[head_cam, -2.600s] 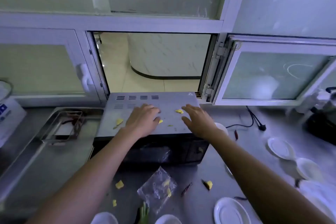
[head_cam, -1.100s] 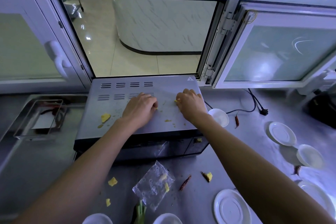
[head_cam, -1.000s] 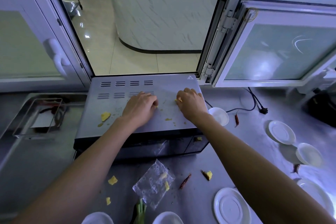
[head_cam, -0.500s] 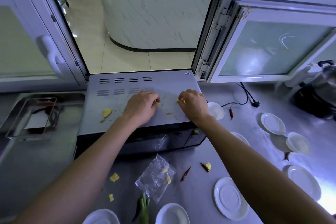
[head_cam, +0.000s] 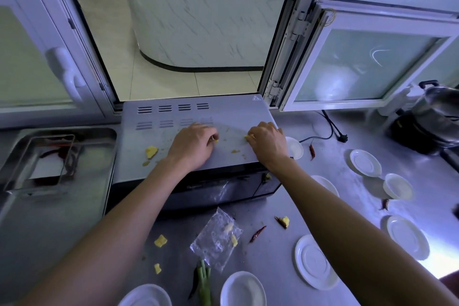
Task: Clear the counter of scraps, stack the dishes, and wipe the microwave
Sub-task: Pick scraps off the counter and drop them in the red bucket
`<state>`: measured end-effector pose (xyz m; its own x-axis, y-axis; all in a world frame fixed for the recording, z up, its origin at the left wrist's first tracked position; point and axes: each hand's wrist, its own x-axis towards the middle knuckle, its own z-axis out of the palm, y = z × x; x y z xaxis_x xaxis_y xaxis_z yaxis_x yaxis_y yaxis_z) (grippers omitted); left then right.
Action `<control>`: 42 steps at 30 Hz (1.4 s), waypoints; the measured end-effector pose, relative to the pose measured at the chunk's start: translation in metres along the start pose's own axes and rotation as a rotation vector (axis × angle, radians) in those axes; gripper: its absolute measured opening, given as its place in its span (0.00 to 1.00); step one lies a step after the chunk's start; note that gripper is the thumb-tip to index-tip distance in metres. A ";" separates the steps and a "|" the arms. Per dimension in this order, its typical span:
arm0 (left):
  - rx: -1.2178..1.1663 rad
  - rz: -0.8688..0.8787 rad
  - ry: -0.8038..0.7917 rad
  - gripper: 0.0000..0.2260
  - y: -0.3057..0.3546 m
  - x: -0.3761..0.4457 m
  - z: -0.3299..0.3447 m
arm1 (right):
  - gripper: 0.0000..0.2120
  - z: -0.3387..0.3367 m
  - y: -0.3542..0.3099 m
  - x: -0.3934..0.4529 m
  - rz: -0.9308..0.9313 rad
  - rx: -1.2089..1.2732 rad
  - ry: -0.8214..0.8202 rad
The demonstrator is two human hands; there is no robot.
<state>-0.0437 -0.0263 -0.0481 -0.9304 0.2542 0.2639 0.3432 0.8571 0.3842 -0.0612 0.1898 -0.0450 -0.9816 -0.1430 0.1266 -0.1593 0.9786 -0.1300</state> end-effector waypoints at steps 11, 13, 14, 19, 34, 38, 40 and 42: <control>-0.035 0.045 -0.008 0.04 0.012 0.009 0.006 | 0.12 -0.003 0.007 -0.012 0.031 0.036 0.093; -0.041 0.060 -0.020 0.04 0.020 0.012 0.010 | 0.12 -0.008 0.015 -0.019 0.041 0.067 0.125; -0.045 0.069 -0.023 0.04 0.026 0.013 0.012 | 0.11 -0.010 0.020 -0.022 0.043 0.077 0.137; -0.065 0.146 -0.033 0.05 0.067 0.021 0.026 | 0.10 -0.024 0.055 -0.045 0.083 0.073 0.175; -0.117 0.426 -0.169 0.06 0.311 0.005 0.127 | 0.09 -0.067 0.258 -0.239 0.388 0.134 0.284; -0.126 0.478 -0.259 0.06 0.396 -0.016 0.171 | 0.08 -0.071 0.325 -0.316 0.513 0.155 0.263; -0.114 0.515 -0.308 0.07 0.439 -0.027 0.193 | 0.07 -0.072 0.356 -0.353 0.571 0.166 0.253; -0.116 0.547 -0.356 0.07 0.480 -0.040 0.214 | 0.07 -0.071 0.386 -0.392 0.634 0.167 0.240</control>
<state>0.1305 0.4710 -0.0636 -0.5967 0.7889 0.1472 0.7715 0.5134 0.3759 0.2693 0.6336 -0.0754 -0.8432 0.5036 0.1882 0.4035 0.8242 -0.3974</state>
